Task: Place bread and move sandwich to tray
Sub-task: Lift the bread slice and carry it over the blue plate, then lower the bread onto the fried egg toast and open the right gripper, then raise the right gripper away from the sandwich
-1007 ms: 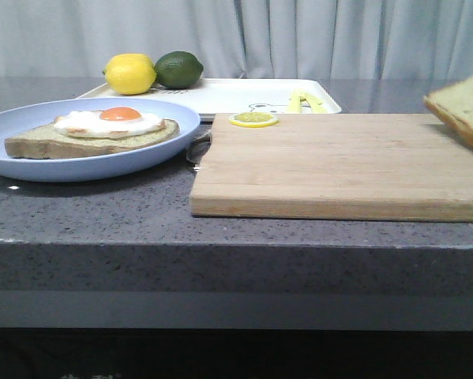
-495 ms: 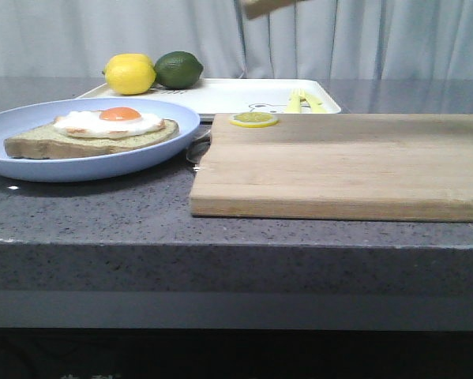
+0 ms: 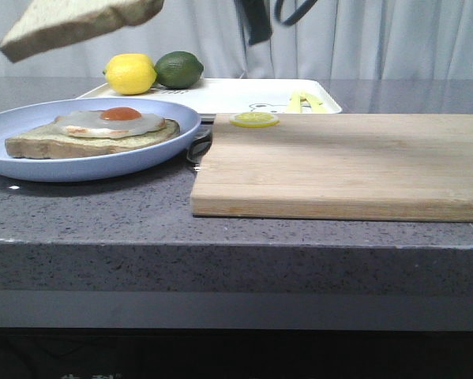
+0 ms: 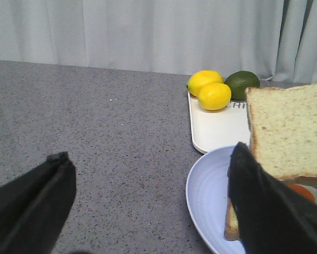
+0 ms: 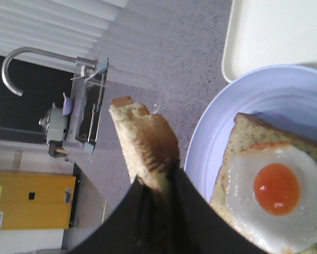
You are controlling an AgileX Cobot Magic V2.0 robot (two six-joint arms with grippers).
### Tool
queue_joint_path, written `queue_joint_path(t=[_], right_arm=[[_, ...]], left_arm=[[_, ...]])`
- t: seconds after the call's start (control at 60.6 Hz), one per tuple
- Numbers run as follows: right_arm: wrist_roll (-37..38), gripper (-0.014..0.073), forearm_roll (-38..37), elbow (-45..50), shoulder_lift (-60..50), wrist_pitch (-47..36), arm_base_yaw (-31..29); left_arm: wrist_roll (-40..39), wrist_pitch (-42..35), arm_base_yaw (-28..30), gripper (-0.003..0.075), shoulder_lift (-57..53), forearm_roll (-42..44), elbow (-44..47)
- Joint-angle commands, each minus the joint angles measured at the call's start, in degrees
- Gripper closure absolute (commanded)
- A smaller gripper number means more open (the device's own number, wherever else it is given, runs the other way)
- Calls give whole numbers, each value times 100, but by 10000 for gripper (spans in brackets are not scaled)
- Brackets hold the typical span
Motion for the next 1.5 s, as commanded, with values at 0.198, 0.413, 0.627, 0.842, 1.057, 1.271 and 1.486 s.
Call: queue_joint_path(t=[0.198,0.413,0.627,0.842,1.057,1.271,1.486], right_arm=[[-2,652,209,-90,185,10,57],[-2,652,143,412,185,-72,51],[-2,648,143,534,185,-19,51],[-2,448,143,534,185,244,51],[-2,181,143,529,137,318,16],[-2,160,37,529,-182,386,-344],[-6,187,-1112,529,-900,738,-955]], left_arm=[[-44,-472,-32,134,36,-13,-218],[-44,-472,-32,134,36,-13,-218],[-44,-472,-32,134,36,-13,-218],[-44,-472,-32,134,36,-13,-218],[-44,-472,-32,134,36,-13,-218],[-44,-472,-32,134,36,-13,-218],[-44,-472,-32,134,36,-13,-218]])
